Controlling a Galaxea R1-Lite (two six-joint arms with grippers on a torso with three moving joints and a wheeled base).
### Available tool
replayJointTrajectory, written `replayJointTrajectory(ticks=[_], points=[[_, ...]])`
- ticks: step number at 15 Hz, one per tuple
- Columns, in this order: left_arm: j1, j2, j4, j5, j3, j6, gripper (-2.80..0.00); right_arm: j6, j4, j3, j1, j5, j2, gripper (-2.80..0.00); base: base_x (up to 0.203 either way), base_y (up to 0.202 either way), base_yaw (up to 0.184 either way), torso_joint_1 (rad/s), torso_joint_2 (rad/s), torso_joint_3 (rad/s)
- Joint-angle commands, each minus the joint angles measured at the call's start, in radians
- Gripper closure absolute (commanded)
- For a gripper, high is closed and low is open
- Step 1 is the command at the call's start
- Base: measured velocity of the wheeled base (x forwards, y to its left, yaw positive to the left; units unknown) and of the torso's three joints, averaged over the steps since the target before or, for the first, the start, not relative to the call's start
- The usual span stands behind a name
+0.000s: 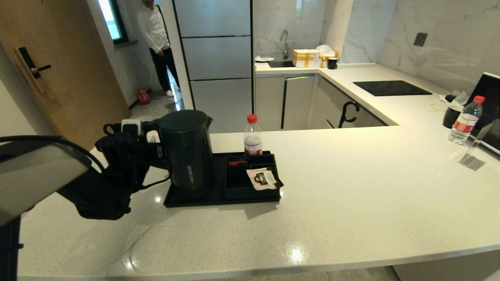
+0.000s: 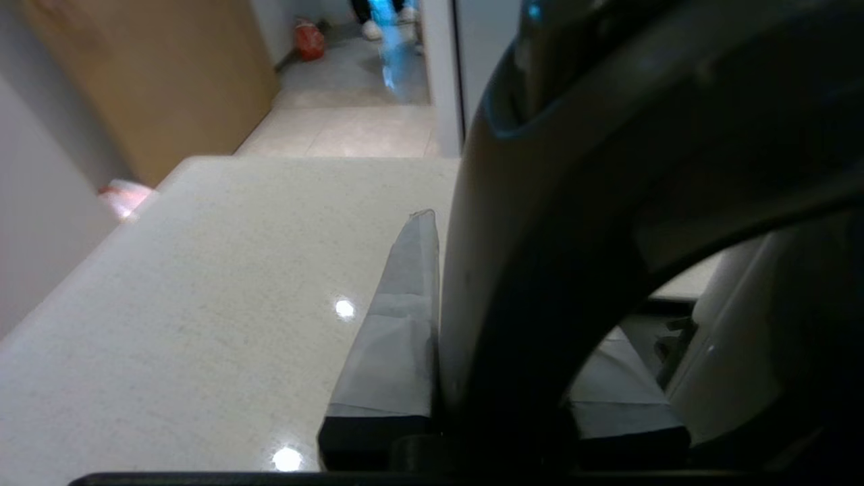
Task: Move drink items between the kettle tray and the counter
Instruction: Pick up the kettle
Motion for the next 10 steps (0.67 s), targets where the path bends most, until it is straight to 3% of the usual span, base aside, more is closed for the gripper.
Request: replayJointTrajectory(ticks=[1, 7, 10], points=[[-0.01, -0.01, -0.008, 0.014, -0.019, 0.0, 0.0, 0.001, 0.0, 0.032, 0.0, 0.0, 0.001, 0.0, 0.0, 0.0, 0.0, 0.0, 0.0, 0.0], [-0.031, -0.013, -0.005, 0.037, -0.037, -0.011, 0.0, 0.001, 0.0, 0.032, 0.0, 0.0, 0.002, 0.0, 0.0, 0.0, 0.0, 0.0, 0.0, 0.0], [-0.055, -0.032, 0.018, 0.062, -0.048, -0.062, 0.0, 0.001, 0.0, 0.032, 0.0, 0.0, 0.002, 0.0, 0.0, 0.0, 0.0, 0.0, 0.0, 0.0]])
